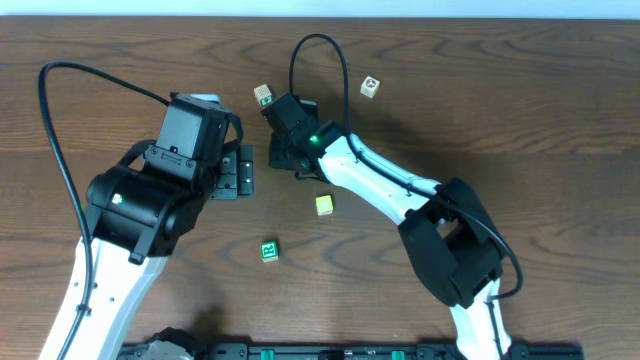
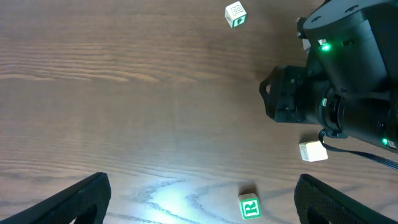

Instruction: Spell out Ai2

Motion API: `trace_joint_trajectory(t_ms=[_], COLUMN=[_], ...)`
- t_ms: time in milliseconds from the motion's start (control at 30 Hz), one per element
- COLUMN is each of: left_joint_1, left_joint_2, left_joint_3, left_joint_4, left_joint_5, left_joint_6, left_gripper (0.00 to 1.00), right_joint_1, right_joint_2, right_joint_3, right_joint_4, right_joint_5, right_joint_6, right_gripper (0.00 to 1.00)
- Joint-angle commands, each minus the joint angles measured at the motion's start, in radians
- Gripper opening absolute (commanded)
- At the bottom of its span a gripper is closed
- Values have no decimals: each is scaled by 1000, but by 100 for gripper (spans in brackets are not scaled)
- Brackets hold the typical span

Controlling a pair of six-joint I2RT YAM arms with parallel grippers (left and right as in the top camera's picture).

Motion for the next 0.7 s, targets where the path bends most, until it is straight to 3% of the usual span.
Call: trace_joint_trajectory(t_ms=[0, 667], left_joint_1=[1, 1], left_joint_2=[-1, -1], left_joint_3=[7, 7], left_joint_4=[-3, -3], left_joint_5=[-15, -15], left_joint_6=[0, 0], left_gripper=[95, 95], right_joint_1=[-2, -12], right_joint_2=[25, 63], right_joint_3=[19, 19], right_joint_4=[6, 32], right_joint_5=[34, 113], right_joint_6=[-23, -38], right_gripper=[40, 38])
